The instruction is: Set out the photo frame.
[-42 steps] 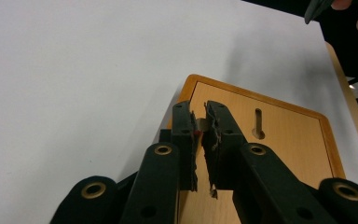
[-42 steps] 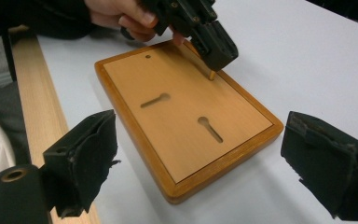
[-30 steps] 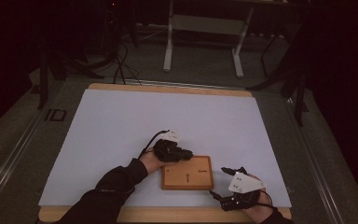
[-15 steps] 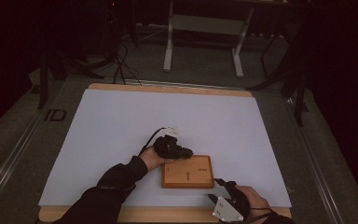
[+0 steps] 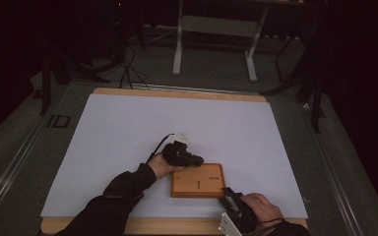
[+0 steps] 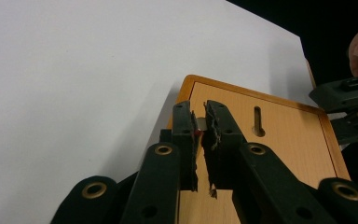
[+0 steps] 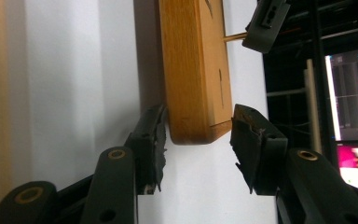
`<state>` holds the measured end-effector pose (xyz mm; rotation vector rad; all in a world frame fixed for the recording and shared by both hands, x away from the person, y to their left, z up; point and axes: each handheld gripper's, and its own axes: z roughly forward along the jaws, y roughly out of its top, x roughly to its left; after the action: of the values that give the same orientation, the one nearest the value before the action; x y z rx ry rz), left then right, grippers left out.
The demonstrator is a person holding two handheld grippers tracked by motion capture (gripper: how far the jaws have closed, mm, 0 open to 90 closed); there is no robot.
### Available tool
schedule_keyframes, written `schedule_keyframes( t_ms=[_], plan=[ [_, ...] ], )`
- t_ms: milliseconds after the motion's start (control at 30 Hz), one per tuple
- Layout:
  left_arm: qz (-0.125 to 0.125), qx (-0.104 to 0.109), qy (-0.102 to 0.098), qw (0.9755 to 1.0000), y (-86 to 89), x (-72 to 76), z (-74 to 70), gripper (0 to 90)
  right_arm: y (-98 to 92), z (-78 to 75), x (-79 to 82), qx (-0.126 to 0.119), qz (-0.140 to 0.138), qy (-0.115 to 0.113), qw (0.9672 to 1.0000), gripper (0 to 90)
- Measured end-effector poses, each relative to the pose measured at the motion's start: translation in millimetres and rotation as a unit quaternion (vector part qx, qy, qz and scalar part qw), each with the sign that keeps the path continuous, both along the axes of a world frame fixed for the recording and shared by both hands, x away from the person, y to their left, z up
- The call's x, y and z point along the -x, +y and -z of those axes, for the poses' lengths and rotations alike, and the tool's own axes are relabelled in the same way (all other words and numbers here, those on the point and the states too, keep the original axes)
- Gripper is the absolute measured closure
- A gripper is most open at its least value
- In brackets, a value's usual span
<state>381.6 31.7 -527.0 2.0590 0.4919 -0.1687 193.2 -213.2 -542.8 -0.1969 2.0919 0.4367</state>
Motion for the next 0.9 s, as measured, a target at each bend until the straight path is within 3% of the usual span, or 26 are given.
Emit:
schedule_keyframes(
  t_ms=[200,433,667,733,800,900],
  plan=[
    [0.004,-0.002,-0.002,1.0,-0.1,-0.1,-0.1,83.3,4.6,5.9,-0.6,0.017,0.0,-0.014,0.9998,60.6],
    [0.006,0.0,-0.003,1.0,0.2,-0.7,0.2,83.3,9.1,13.7,3.5,0.054,-0.008,-0.062,0.9966,66.6],
    [0.01,0.002,-0.008,0.9999,0.6,-0.4,0.7,83.0,9.3,13.2,3.9,0.065,-0.012,-0.064,0.9958,67.2],
    [0.013,0.001,-0.021,0.9997,0.7,0.5,0.7,82.5,9.1,12.7,3.6,0.065,-0.014,-0.061,0.9959,67.2],
    [0.011,-0.005,-0.031,0.9995,0.7,2.2,0.4,78.4,9.2,11.2,3.2,0.066,-0.013,-0.058,0.9961,67.3],
    [0.007,-0.006,-0.04,0.9992,4.8,4.7,-2.0,65.2,9.0,8.4,1.8,0.065,-0.015,-0.051,0.9965,67.3]
  ],
)
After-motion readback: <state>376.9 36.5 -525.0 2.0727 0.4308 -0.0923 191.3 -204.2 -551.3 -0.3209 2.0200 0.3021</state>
